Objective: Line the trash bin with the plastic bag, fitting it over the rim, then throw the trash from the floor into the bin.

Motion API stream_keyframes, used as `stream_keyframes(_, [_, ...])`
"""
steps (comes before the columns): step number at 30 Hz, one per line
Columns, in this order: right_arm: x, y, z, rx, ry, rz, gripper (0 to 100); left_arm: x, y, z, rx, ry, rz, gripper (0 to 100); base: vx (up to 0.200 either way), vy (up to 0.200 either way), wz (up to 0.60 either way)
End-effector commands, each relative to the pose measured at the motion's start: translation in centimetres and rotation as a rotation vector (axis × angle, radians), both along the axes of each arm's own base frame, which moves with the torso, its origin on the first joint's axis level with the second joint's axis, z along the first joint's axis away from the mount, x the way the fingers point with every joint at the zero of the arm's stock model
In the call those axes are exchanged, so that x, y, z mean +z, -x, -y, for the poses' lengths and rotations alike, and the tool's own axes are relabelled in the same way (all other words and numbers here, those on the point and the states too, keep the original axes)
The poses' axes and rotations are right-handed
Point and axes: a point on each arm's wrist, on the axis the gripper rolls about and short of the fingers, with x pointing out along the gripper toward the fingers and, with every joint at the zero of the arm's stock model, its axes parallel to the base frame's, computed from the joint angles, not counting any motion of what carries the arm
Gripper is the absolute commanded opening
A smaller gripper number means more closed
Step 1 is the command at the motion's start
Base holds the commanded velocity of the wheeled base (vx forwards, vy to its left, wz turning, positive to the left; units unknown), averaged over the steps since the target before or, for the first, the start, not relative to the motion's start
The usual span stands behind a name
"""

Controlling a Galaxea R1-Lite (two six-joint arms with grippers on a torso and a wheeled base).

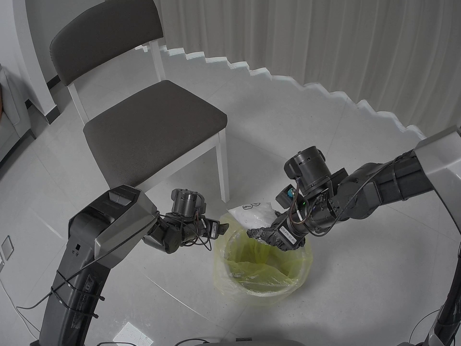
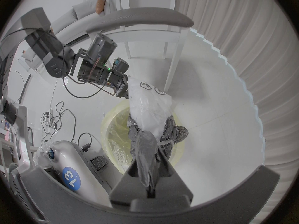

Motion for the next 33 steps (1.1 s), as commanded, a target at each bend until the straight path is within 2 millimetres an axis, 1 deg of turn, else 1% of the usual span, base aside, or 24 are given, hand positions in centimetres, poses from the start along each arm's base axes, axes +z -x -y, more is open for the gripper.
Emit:
stream_keyframes(1, [-2.2, 0.2, -0.7, 0.019, 0.033, -0.048, 0, -0.7, -0.5, 0.7, -0.027, -0.015, -0.017, 100, 0.0, 0.0, 0.0])
stream_keyframes(4, [-2.9, 0.2, -1.0, 0.023, 0.043, -0.062, 0, -0.8, -0.6, 0.8, -0.035, -0.021, -0.022, 100, 0.0, 0.0, 0.0])
stream_keyframes(7, [-4.1, 0.0, -1.2, 0.025, 0.058, -0.084, 0, -0.8, -0.4, 0.9, -0.036, -0.017, -0.021, 100, 0.0, 0.0, 0.0])
stream_keyframes(11, [-6.0, -0.3, -1.4, 0.026, 0.075, -0.112, 0, -0.7, -0.4, 0.5, -0.023, -0.012, -0.02, 100, 0.0, 0.0, 0.0])
stream_keyframes(13, [-6.7, -0.4, -1.4, 0.027, 0.081, -0.129, 0, -0.8, -0.4, 0.3, -0.017, -0.012, -0.017, 100, 0.0, 0.0, 0.0])
stream_keyframes(17, [-7.2, 0.4, -1.2, 0.038, 0.102, -0.157, 0, -0.9, -0.4, 0.3, -0.014, -0.009, -0.008, 100, 0.0, 0.0, 0.0])
stream_keyframes(21, [-8.4, 2.2, -1.1, 0.068, 0.147, -0.212, 0, -0.9, -0.5, 0.2, -0.01, -0.007, -0.006, 100, 0.0, 0.0, 0.0])
stream_keyframes(24, [-8.1, 3.1, -1.2, 0.09, 0.155, -0.215, 0, -0.9, -0.5, 0.2, -0.009, -0.005, 0.002, 100, 0.0, 0.0, 0.0])
stream_keyframes(29, [-7.2, 3.4, -1.8, 0.105, 0.141, -0.191, 0, -0.9, -0.5, 0.3, -0.009, -0.001, 0.014, 100, 0.0, 0.0, 0.0])
stream_keyframes(32, [-6.9, 2.6, -1.9, 0.094, 0.127, -0.173, 0, -0.9, -0.4, 0.2, -0.006, 0.001, 0.018, 100, 0.0, 0.0, 0.0])
stream_keyframes(33, [-6.7, 1.8, -1.6, 0.076, 0.117, -0.163, 0, -0.9, -0.4, 0.2, -0.005, 0.002, 0.022, 100, 0.0, 0.0, 0.0])
